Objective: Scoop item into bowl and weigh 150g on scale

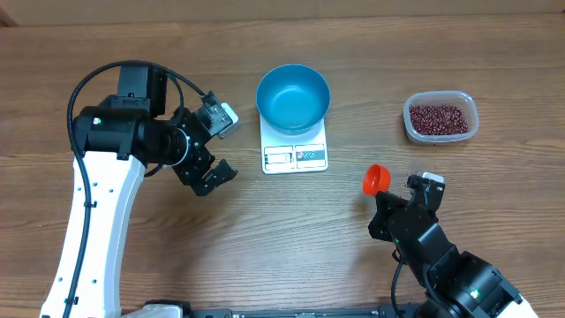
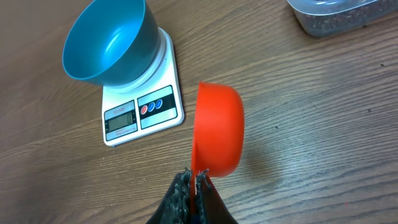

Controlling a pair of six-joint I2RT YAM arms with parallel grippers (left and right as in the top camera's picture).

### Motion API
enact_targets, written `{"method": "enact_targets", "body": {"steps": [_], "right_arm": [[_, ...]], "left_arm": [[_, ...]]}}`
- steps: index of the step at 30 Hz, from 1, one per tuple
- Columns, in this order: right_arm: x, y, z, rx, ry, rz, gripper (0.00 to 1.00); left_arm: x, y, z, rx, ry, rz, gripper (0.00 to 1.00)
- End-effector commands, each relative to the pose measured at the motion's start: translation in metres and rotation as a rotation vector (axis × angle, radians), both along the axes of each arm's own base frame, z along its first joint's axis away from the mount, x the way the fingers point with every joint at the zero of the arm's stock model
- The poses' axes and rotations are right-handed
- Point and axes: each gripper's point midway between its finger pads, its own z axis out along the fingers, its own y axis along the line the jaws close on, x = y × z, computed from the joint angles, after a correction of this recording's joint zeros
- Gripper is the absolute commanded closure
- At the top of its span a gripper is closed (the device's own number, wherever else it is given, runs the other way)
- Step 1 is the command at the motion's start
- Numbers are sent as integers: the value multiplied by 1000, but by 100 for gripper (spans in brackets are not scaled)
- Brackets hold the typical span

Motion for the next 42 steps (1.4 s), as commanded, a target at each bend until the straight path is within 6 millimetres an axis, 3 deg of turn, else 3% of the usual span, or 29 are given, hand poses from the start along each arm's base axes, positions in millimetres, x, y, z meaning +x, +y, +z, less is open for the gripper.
{"method": "enact_targets", "body": {"steps": [1, 10, 14, 30, 42], "right_arm": [[5, -2, 16, 5, -45, -7, 96], [4, -2, 21, 5, -45, -1, 96], [2, 2, 38, -45, -70, 80, 96], [-26, -23, 82, -191, 30, 135, 96], [-5, -18, 102, -351, 158, 102, 96]], "left_arm": [[0, -4, 12, -34, -29, -6, 0], [0, -4, 12, -37, -22, 8, 0], [0, -4, 12, -41, -17, 17, 0], [0, -3, 11, -36, -14, 18, 0], [5, 1, 10, -6, -34, 27, 0]]}}
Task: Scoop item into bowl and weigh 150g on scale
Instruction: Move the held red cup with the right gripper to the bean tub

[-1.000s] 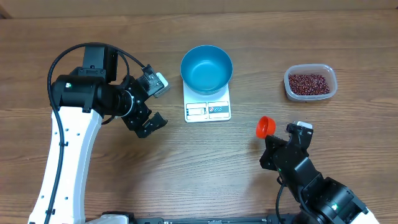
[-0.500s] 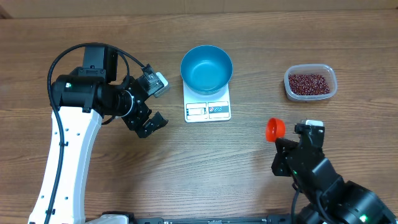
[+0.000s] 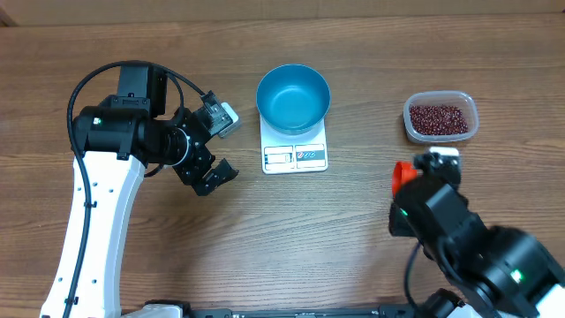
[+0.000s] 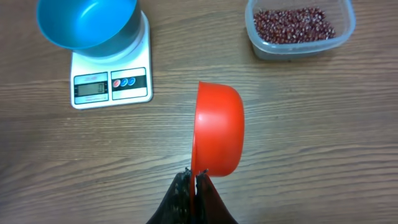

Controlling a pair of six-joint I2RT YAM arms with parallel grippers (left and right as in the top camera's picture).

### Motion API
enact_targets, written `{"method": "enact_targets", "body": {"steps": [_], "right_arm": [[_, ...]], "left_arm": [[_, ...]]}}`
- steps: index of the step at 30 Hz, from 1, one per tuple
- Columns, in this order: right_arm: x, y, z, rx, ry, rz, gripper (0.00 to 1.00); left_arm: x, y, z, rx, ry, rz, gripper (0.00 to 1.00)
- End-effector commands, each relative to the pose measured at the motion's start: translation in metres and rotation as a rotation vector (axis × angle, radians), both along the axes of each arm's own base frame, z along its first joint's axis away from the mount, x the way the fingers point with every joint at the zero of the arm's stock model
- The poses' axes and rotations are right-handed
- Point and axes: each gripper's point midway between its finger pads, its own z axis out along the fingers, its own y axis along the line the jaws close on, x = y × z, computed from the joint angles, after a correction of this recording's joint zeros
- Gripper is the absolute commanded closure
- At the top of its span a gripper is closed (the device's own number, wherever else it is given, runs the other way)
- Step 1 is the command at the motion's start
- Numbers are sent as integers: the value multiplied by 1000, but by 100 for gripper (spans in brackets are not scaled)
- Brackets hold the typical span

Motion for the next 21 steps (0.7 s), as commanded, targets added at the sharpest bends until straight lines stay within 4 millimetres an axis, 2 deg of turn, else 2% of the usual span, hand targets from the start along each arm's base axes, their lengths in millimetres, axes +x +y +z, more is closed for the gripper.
{"method": "enact_targets", "body": {"steps": [1, 9, 15, 19, 21], "right_arm": [[9, 1, 14, -22, -21, -9, 96], [5, 8, 9, -10, 31, 15, 96], [2, 7, 17, 38, -4, 5, 96], [9, 9, 21, 51, -36, -5, 96], [17, 6, 23, 68, -67, -80, 96]], "left_arm": [[4, 2, 10, 2, -40, 15, 0], [5, 2, 10, 3, -41, 15, 0], [5, 2, 10, 3, -41, 15, 0], [5, 2, 10, 3, -42, 15, 0], [5, 2, 10, 3, -41, 15, 0]]}}
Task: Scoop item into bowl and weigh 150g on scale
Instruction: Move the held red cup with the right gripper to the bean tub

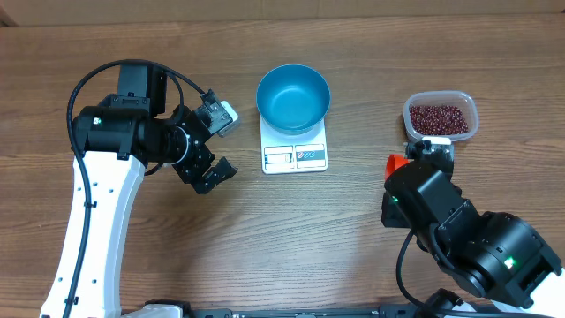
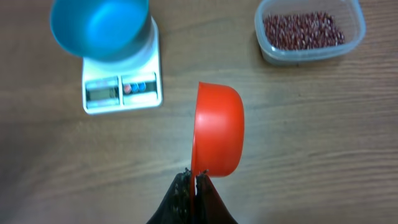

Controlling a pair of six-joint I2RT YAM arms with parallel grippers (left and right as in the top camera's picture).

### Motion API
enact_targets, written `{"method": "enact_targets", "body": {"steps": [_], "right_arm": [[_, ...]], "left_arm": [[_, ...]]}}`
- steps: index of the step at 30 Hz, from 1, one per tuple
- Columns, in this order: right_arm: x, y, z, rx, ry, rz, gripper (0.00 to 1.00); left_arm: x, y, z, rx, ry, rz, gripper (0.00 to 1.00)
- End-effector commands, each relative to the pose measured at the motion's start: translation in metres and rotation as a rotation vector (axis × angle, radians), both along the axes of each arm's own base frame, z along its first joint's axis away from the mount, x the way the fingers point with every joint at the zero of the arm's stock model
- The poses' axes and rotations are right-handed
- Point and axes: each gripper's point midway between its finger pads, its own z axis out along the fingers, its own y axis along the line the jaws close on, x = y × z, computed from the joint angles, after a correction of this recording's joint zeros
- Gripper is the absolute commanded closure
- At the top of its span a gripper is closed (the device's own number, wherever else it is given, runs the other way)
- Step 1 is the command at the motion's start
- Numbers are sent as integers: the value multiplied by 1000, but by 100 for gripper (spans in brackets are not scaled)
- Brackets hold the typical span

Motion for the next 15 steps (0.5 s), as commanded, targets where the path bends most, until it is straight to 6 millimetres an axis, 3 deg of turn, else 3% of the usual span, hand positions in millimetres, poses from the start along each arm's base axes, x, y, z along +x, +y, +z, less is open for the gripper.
{"method": "enact_targets", "body": {"steps": [1, 7, 12, 15], "right_arm": [[12, -7, 13, 48, -66, -136, 96], [22, -3, -7, 109, 16, -275, 97], [41, -36, -27, 89, 118, -368, 96], [61, -50, -32, 164, 161, -322, 96]], "left_arm": [[2, 1, 10, -6, -29, 12, 0], [2, 1, 10, -6, -29, 12, 1], [2, 1, 10, -6, -29, 12, 0], [2, 1, 10, -6, -29, 12, 0]]}}
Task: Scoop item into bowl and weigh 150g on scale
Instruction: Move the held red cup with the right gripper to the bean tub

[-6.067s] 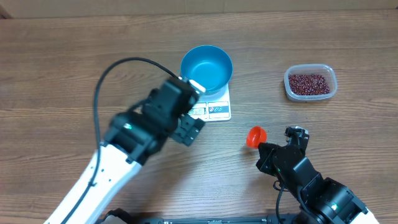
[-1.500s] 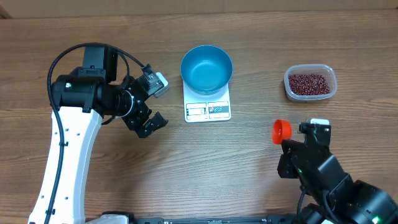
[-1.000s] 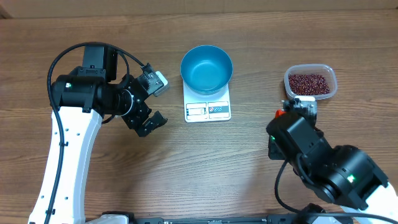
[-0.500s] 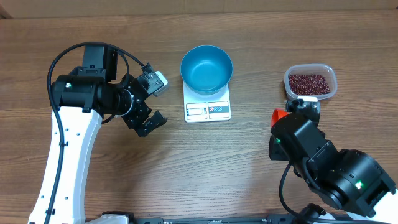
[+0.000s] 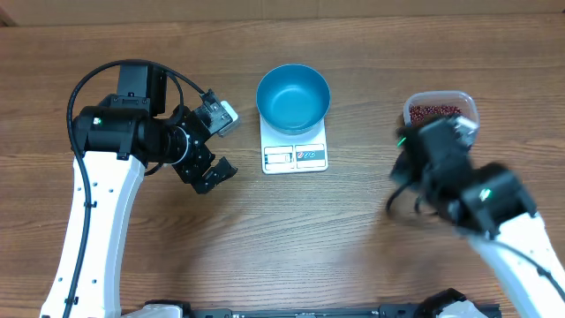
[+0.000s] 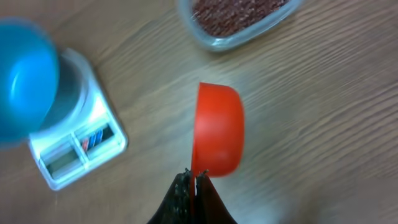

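In the right wrist view my right gripper is shut on the handle of an orange scoop, its cup turned on edge and empty. A clear tub of red beans lies just ahead of the scoop. The blue bowl sits on the white scale, also seen blurred as bowl and scale. From overhead the right arm is blurred and hides the scoop, right below the bean tub. My left gripper hangs open left of the scale.
The wooden table carries only the scale, bowl and bean tub. The left arm's white body stands along the left side.
My right arm has swung up and to the right with the scoop, closer to the bean tub, and the wrist has rotated. The left arm has not moved.
My right gripper held the orange scoop low near the table's front right, beside the scale. Then it was further right, with the bean tub ahead. It then stood nearer the tub, and now sits just below it, scoop still empty.
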Controlling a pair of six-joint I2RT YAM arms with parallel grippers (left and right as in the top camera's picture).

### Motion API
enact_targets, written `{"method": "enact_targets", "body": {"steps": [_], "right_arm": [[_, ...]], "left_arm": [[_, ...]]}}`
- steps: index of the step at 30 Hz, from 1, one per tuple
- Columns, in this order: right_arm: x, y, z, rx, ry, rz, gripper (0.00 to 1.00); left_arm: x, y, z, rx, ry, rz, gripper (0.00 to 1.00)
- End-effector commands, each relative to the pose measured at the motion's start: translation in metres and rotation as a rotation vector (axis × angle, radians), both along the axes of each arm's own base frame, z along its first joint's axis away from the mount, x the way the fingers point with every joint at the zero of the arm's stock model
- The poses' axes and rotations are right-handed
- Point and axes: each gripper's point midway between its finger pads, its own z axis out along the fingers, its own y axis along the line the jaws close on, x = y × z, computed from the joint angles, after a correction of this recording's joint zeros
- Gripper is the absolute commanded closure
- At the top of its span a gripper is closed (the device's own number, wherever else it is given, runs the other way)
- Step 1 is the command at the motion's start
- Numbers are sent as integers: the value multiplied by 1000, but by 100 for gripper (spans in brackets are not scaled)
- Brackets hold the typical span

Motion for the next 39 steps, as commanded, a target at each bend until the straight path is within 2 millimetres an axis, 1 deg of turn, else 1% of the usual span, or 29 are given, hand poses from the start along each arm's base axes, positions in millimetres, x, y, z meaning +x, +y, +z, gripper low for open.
{"method": "enact_targets", "body": {"steps": [1, 3, 5, 8, 12, 21, 25, 30, 39], "right_arm": [[17, -5, 4, 123, 10, 109, 96], [28, -16, 4, 200, -1, 133, 96], [33, -32, 3, 252, -6, 114, 96], [35, -54, 0, 287, -6, 78, 96], [34, -70, -3, 295, -3, 57, 96], [32, -71, -4, 283, 2, 76, 96], [27, -66, -6, 309, 23, 84, 96], [34, -66, -2, 306, -10, 92, 96], [41, -70, 2, 302, -41, 66, 96]], "left_arm": [[2, 1, 10, -6, -30, 10, 0], [2, 1, 10, -6, -31, 10, 0], [2, 1, 10, -6, -30, 10, 0], [2, 1, 10, -6, -31, 10, 0], [2, 1, 10, -6, -30, 10, 0], [2, 1, 10, -6, -30, 10, 0], [2, 1, 10, -6, -30, 10, 0], [2, 1, 10, -6, -30, 10, 0], [2, 1, 10, -6, -31, 10, 0]]}}
